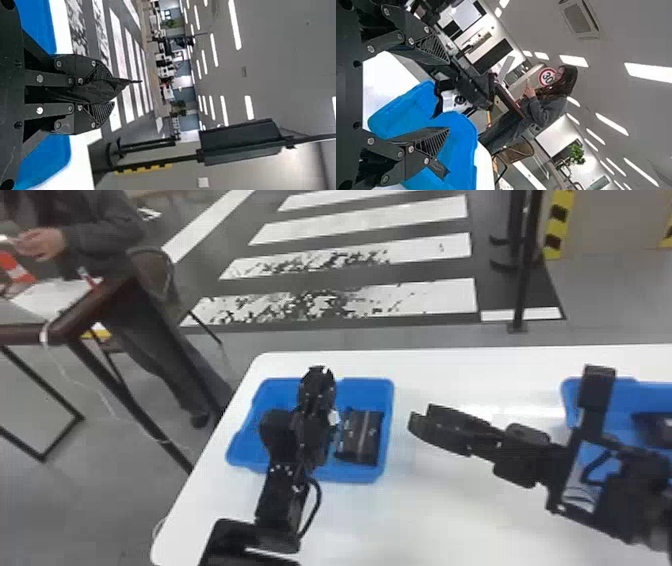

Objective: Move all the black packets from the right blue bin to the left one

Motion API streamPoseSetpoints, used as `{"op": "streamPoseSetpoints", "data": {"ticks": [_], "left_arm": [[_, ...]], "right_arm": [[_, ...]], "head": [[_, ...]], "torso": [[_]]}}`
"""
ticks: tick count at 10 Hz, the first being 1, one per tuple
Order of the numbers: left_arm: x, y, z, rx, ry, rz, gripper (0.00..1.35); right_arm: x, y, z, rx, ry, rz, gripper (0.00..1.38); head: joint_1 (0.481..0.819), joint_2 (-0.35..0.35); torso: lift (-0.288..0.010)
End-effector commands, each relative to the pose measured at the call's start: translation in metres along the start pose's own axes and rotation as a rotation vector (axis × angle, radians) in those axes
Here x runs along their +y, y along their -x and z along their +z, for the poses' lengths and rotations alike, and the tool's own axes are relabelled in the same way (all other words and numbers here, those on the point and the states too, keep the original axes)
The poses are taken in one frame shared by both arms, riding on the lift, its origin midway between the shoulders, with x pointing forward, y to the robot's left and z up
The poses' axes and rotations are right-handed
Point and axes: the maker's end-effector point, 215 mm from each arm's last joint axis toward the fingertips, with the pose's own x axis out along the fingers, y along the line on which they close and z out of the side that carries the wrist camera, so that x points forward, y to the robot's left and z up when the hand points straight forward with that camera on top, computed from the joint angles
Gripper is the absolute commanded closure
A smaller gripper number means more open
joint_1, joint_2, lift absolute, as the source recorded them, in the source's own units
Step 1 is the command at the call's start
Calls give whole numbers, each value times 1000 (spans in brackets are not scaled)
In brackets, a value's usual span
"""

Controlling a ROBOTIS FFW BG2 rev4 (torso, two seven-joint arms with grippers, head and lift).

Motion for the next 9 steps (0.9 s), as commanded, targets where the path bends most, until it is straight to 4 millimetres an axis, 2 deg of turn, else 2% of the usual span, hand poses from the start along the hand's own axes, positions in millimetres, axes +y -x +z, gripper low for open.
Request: {"op": "streamPoseSetpoints", "data": {"ticks": [1,2,3,5,6,7,8,9], "left_arm": [[6,-4,-18,11,-25,8,888],[7,3,-14,-17,25,11,331],[5,12,-8,-50,92,15,28],[-7,35,10,-134,242,-10,153],[-9,54,33,-224,343,-29,159],[-9,83,67,-314,426,-23,159],[-14,104,92,-333,456,-36,159],[-27,115,104,-311,512,-63,159]], "right_arm": [[-11,10,9,-19,2,-28,496],[-33,27,19,-19,27,-98,496],[-60,49,32,-12,60,-195,499],[-129,112,84,9,226,-473,510],[-156,149,108,32,297,-632,504],[-174,189,123,75,351,-796,492],[-176,223,128,106,375,-930,417],[-180,252,127,126,374,-1028,295]], "head": [[695,347],[695,345],[695,337],[695,263],[695,199],[695,134],[695,75],[695,45]], "torso": [[-140],[-140],[-140],[-140],[-140],[-140],[-140],[-140]]}}
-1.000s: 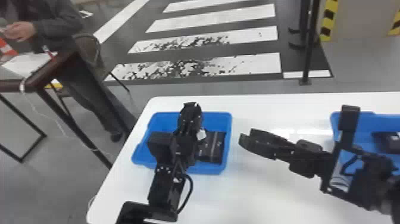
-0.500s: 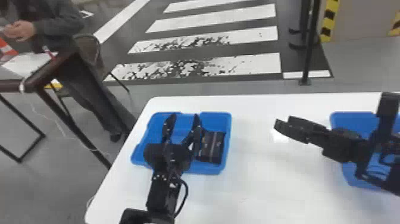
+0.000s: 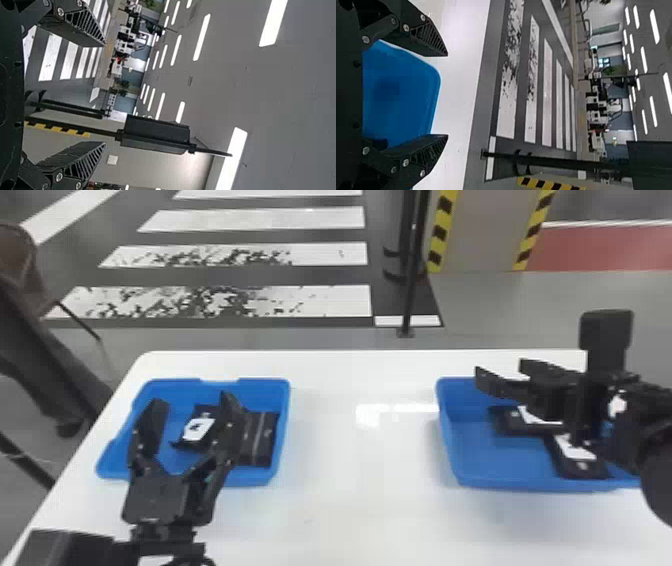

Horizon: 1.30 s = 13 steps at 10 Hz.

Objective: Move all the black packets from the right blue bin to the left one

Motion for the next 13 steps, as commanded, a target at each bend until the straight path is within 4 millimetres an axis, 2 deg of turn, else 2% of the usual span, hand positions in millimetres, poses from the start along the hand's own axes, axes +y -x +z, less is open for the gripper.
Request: {"op": "streamPoseSetpoints", "data": {"ticks": [1,2,3,4,5,6,7,10,11,12,13], "left_arm": [[-22,9,4,35,54,-23,157],[-27,10,-5,61,75,-35,156],[-24,11,-6,64,76,-30,160],[-20,14,-6,68,70,-22,159],[-21,14,-9,78,74,-25,160],[-22,13,-10,83,75,-32,160],[-24,13,-11,86,77,-35,160],[-23,13,-14,97,75,-35,160],[-22,14,-16,103,75,-33,160],[-22,14,-17,107,75,-33,160],[-22,14,-18,112,76,-33,160]], "right_arm": [[-28,11,-23,60,-6,-80,174],[-40,10,-43,95,-23,-105,119],[-50,13,-61,124,-32,-138,128],[-60,14,-79,154,-39,-173,133],[-79,12,-95,192,-43,-210,134],[-96,7,-102,216,-38,-237,134],[-104,3,-108,229,-45,-247,134],[-119,-9,-108,234,-61,-264,202],[-120,-15,-119,255,-99,-251,426],[-119,-21,-128,268,-131,-228,726],[-118,-23,-129,272,-141,-219,855]], "head": [[695,-13],[695,-60],[695,-95],[695,-108],[695,-123],[695,-138],[695,-158],[695,-184],[695,-188],[695,-189],[695,-185]], "torso": [[-140],[-140],[-140],[-140],[-140],[-140],[-140],[-140],[-140],[-140],[-140]]}}
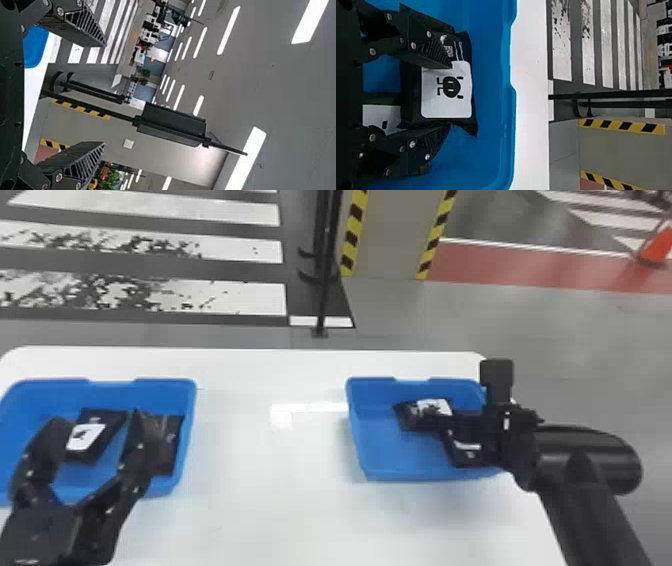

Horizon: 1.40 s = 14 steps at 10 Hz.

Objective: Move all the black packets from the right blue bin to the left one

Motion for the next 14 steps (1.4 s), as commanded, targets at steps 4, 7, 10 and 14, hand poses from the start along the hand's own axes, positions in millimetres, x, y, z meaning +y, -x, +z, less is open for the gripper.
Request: {"op": "streamPoseSetpoints", "data": {"ticks": [4,7,10,14], "left_arm": [[0,-1,1,-3,7,1,160],[3,-3,3,-7,4,4,160],[-4,-7,3,-12,34,-4,156],[-36,-18,-53,166,263,-71,183]], "right_arm": [[39,15,8,-88,-46,97,1217],[106,57,35,-202,-165,302,1217],[219,116,84,-291,-318,715,1217],[356,143,69,-140,-609,1226,1217]], "head": [[695,-161],[695,-120],[695,-22],[695,131]], "torso": [[-140],[-140],[-140],[-140]]}}
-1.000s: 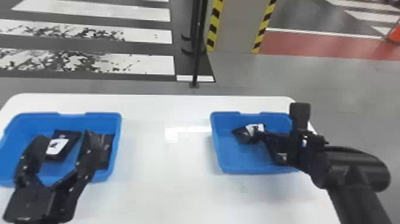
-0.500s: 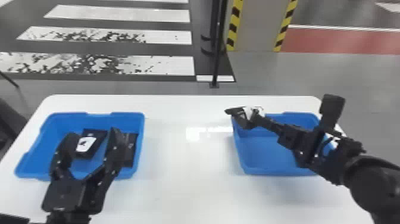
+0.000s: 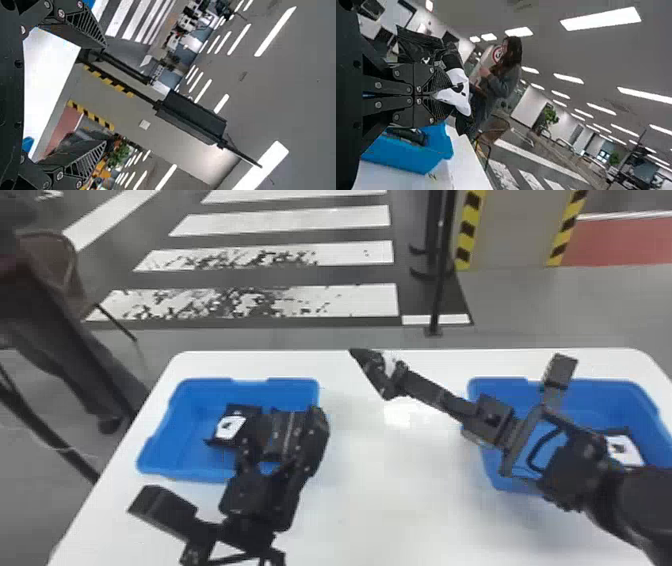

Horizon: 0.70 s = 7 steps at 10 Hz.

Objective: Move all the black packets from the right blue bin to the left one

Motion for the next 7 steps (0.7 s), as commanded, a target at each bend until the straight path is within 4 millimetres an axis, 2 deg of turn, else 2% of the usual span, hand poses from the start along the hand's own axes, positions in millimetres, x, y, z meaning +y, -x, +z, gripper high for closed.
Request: {"op": "streamPoseSetpoints", "data": {"ticks": [1,2,5,7], "left_arm": [[-8,-6,-6,17,61,-21,183],[-14,-6,-9,15,135,-25,183],[-27,-9,-5,8,146,-55,182],[-31,-12,-6,13,125,-67,183]], "right_arm": [[0,-8,-22,28,-53,16,1217],[-4,-9,-32,45,-63,10,1217],[1,-23,-58,108,-67,18,1217],[11,-34,-91,167,-97,36,1217]], "head": [[695,143],[695,151],[695,165],[695,183]], "torso": [[-140],[-140],[-140],[-140]]}}
